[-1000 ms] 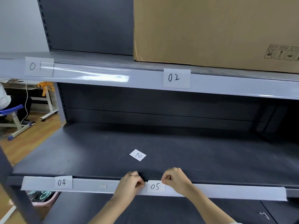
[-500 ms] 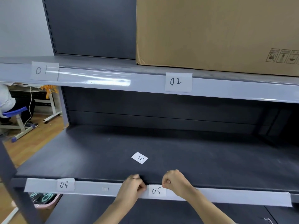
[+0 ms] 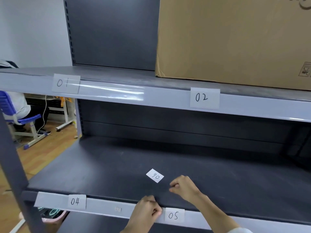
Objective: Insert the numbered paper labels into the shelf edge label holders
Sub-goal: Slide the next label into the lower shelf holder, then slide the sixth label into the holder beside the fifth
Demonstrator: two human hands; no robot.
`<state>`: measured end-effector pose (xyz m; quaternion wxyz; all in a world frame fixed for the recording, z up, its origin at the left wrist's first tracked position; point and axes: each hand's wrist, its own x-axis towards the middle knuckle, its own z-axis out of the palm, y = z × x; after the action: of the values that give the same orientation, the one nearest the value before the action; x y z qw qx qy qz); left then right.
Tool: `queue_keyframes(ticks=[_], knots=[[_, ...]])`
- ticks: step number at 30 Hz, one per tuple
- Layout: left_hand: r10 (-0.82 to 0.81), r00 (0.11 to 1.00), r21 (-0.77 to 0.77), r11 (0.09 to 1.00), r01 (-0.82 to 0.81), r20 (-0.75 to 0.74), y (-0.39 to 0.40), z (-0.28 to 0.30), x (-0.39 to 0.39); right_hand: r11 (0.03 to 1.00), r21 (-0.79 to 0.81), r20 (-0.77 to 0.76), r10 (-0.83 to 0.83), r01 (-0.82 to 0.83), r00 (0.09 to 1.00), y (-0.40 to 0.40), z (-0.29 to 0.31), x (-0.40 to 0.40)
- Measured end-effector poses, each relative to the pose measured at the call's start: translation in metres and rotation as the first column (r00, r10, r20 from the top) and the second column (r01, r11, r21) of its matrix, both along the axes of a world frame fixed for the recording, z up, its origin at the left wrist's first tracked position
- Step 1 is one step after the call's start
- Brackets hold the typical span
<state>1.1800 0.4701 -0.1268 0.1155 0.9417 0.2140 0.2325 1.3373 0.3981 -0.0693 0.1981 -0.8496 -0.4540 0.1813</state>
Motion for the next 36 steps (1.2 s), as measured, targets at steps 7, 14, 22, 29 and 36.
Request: queue_keyframes(ticks=[7,14,22,29,36], knots=[[0.095,0.992,0.063,0.993,-0.1,0.086,0.005,-0.012,0.009,0.995,0.014,0.07,-0.099,0.098,0.993,0.041,-0.007,-0.009],[0.189,0.975,0.036,0.982,-0.186,-0.116,0.017,-0.018,0.019,0.985,-0.044,0.12,-0.159,0.166,0.98,0.06,-0.01,-0.01],[0.122,0.992,0.026,0.992,-0.123,0.04,0.015,-0.017,0.018,0.976,-0.026,0.098,-0.212,0.215,0.972,0.064,-0.013,-0.008],[0.104,0.979,0.045,0.993,-0.113,0.173,0.012,-0.015,0.013,0.92,0.147,-0.33,-0.301,0.363,0.895,0.058,-0.01,0.0],[-0.043,0.958,0.041,0.999,0.032,0.284,0.019,-0.029,0.014,0.844,0.149,-0.523,-0.374,0.515,0.766,0.007,0.003,0.018]])
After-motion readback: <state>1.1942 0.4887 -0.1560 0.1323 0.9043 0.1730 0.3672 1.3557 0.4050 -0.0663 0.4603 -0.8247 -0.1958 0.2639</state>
